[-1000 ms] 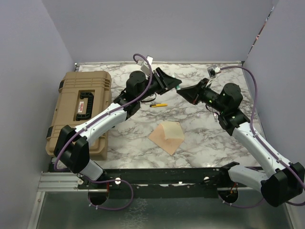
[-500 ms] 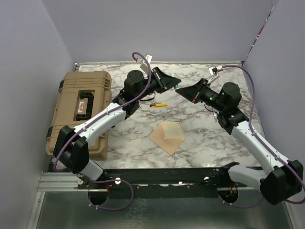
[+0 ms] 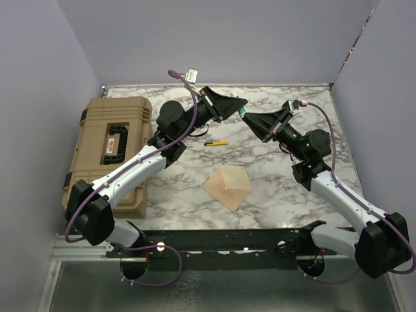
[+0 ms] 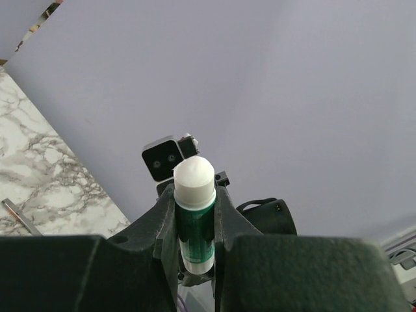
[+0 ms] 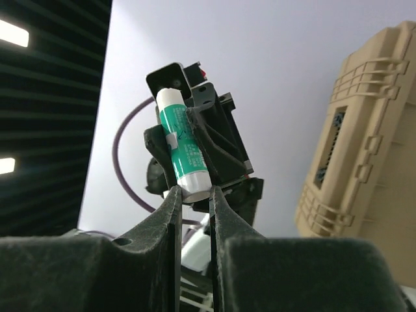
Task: Place the letter into the envelope and seal it
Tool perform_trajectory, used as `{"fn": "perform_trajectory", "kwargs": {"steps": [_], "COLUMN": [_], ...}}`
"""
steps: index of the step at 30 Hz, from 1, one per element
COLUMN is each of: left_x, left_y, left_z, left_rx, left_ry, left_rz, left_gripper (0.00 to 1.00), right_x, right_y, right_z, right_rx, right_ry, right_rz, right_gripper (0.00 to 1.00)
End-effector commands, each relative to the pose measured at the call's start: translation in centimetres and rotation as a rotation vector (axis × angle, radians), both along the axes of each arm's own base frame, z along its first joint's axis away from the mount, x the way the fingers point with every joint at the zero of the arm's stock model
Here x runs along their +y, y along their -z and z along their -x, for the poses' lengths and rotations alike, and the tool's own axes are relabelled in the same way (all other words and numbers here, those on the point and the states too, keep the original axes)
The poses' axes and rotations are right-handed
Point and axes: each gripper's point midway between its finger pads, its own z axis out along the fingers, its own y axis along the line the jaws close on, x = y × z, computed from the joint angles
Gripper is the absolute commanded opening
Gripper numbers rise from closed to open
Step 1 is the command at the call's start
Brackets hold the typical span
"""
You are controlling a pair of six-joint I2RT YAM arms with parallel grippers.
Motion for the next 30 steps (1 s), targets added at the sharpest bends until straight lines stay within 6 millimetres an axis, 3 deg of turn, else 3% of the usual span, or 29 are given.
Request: {"fn": "perform_trajectory", "kwargs": {"steps": [1, 2, 3, 4, 7, 12, 15, 17, 20, 26, 30], "left_x": [0.8, 0.8, 0.8, 0.8, 0.9, 0.4, -0.2, -0.5, -0.5, -0.6, -0.7], "left_y": [-1.2, -1.1, -0.9, -0.7, 0.3, 0.8, 0.9, 1.5, 2.0, 2.6, 2.7], "left_z": [1.2, 1.0, 0.8, 0.6, -0.1, -0.4, -0.4, -0.6, -0.6, -0.7, -0.7], "left_rx": [-0.072, -0.066, -0.059, -0.05, -0.019, 0.0, -0.009, -0.011, -0.011, -0.004, -0.006], "left_ry": [0.009, 0.002, -0.001, -0.005, -0.022, -0.002, 0.03, 0.038, 0.04, 0.04, 0.047], "left_rz": [0.023, 0.024, 0.022, 0.016, -0.004, -0.019, -0.035, -0.054, -0.067, -0.077, -0.081], "left_gripper": [0.0, 0.0, 0.0, 0.0, 0.0, 0.0, 0.0, 0.0, 0.0, 0.0, 0.0], "right_x": [-1.8, -1.4, -1.0, -0.8, -1.1, -1.2, -1.5, -2.4, -3.0, -1.9, -1.6], "right_y": [-5.3, -5.1, -4.3, -3.6, -0.6, 1.2, 3.1, 4.1, 4.0, 2.9, 2.9], "right_z": [1.0, 1.1, 1.0, 0.8, 0.0, 0.8, 0.1, -1.0, -1.8, -2.0, -2.2], "right_rx": [-0.084, -0.088, -0.138, -0.195, -0.287, -0.645, -0.806, -0.828, -0.857, -0.87, -0.856], "right_ry": [0.017, 0.02, 0.056, 0.096, 0.185, 0.207, 0.22, 0.273, 0.322, 0.283, 0.275], "right_rz": [-0.168, -0.111, 0.001, 0.116, 0.426, 0.688, 0.866, 0.965, 1.011, 0.965, 0.96], "right_gripper": [0.15, 0.25, 0.45, 0.57, 0.7, 0.73, 0.73, 0.73, 0.72, 0.65, 0.67]}}
